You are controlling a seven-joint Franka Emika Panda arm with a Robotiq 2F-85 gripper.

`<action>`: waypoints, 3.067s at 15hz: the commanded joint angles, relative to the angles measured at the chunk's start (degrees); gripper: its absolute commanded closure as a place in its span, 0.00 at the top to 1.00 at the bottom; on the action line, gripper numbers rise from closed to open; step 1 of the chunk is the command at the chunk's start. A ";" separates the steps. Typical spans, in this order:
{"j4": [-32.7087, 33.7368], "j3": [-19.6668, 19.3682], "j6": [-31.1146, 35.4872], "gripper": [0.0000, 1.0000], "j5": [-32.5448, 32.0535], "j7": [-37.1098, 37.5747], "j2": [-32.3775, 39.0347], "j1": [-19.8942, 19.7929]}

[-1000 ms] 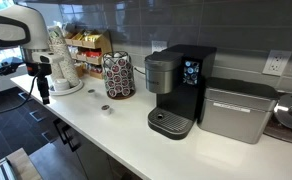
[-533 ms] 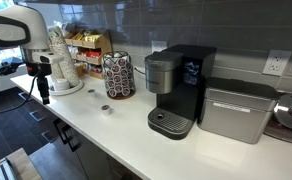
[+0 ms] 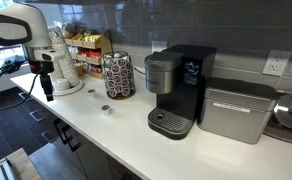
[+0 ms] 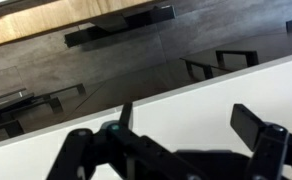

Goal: Put the right coffee pod in the rack

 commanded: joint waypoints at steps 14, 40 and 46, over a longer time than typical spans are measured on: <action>10.77 -0.86 10.59 1.00 -1.25 3.89 17.67 -1.74; 11.83 -5.73 25.75 1.00 -12.83 8.56 31.45 -6.31; 13.46 -7.55 26.79 1.00 -14.31 8.76 34.53 -6.28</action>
